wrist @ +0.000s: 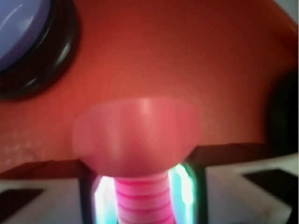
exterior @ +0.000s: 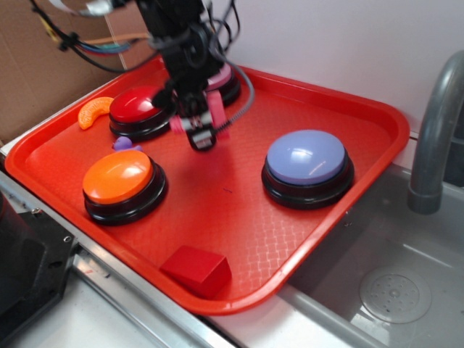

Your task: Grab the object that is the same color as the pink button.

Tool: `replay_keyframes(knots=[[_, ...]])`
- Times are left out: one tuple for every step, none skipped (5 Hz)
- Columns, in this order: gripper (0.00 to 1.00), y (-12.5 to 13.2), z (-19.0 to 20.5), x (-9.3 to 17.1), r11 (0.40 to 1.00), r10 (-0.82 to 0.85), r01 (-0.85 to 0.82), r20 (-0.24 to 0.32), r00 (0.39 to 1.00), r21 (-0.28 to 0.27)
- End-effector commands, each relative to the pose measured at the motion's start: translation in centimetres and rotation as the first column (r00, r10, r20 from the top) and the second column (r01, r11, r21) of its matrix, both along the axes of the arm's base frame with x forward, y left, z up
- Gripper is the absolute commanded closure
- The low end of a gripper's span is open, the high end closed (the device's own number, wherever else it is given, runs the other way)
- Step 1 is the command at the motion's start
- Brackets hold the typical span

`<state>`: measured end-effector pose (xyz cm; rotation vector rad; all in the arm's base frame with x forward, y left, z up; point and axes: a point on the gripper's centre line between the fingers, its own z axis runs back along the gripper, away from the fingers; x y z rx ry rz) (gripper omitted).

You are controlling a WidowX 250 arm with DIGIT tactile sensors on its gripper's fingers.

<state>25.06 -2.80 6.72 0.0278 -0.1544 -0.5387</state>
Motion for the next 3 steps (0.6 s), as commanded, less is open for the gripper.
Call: replay_keyframes(knots=[[1.0, 2.3, 9.3, -1.9, 0.945, 0.314, -0.315, 0.024, 0.949, 0.084], [1.0, 3.0, 11.1, -2.9, 0.901, 0.42, -0.424, 0.069, 0.905, 0.086], [1.0, 3.2, 10.6, -2.5, 0.888, 0.458, -0.455, -0.035, 0.888, 0.071]])
